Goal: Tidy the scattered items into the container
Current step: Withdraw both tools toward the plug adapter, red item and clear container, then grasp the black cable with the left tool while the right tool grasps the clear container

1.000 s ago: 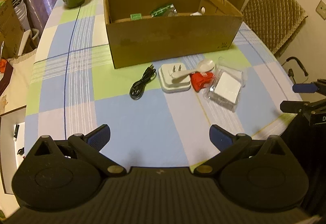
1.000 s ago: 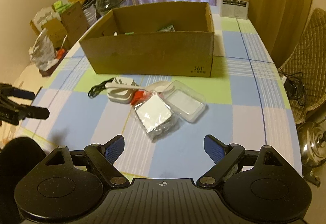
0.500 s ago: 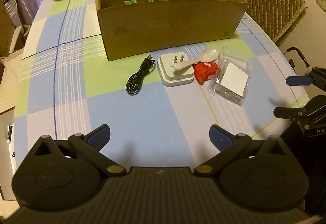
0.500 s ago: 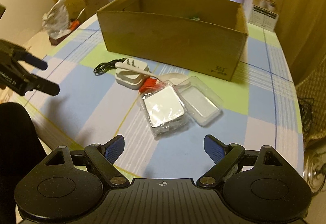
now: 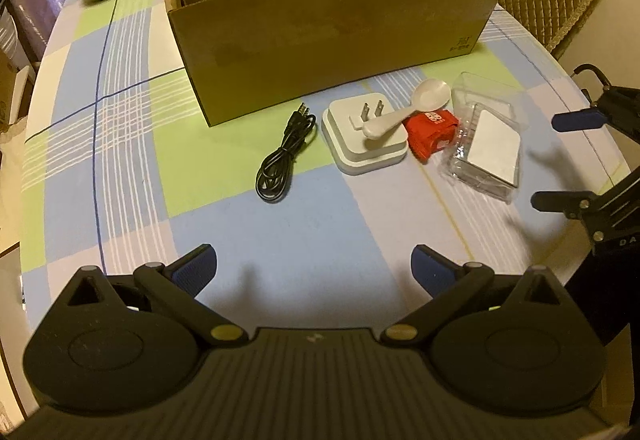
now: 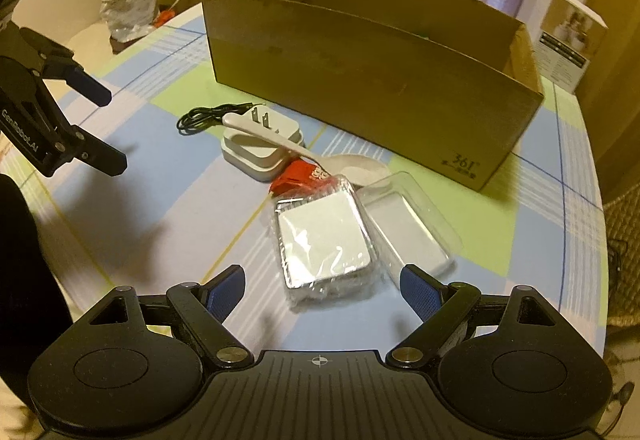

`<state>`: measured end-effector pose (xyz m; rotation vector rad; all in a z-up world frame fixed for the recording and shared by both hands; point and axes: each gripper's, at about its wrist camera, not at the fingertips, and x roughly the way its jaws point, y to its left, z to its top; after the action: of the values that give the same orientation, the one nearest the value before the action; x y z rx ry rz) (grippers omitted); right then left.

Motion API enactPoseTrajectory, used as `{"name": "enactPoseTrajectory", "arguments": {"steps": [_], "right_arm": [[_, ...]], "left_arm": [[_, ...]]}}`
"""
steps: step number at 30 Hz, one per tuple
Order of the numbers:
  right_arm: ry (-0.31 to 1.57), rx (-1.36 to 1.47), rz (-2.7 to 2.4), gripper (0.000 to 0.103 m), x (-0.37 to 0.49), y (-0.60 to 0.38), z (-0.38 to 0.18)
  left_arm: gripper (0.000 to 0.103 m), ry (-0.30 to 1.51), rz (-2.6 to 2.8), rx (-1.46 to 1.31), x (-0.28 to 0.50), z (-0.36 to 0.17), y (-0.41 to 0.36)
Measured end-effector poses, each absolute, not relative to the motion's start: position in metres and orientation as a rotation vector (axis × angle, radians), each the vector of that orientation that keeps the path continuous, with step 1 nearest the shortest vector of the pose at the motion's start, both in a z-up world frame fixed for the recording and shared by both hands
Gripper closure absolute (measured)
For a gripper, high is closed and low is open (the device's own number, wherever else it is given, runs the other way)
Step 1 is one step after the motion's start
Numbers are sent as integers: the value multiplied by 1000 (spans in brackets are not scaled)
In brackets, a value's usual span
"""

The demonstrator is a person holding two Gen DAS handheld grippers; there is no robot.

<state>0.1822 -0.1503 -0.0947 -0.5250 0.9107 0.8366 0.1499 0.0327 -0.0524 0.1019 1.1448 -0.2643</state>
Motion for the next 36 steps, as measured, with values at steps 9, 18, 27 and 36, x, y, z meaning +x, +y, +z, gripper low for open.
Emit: {"name": "enactPoseTrajectory", "arguments": {"steps": [9,18,27,36], "right_arm": [[872,-638,890,13,191,-130,-111],[881,-705,924,28,193,-118,-126],[902,-701,908,37,196,-114,-134],[950,-613,876,37,194,-119,-127]], "left_arm": [[1,1134,-315,204,165,-64,23],[1,1136,-336,196,179,-74,25],[2,1115,-373,243,191,-79,20],[28,1109,-390,270,216,-91,22]]}}
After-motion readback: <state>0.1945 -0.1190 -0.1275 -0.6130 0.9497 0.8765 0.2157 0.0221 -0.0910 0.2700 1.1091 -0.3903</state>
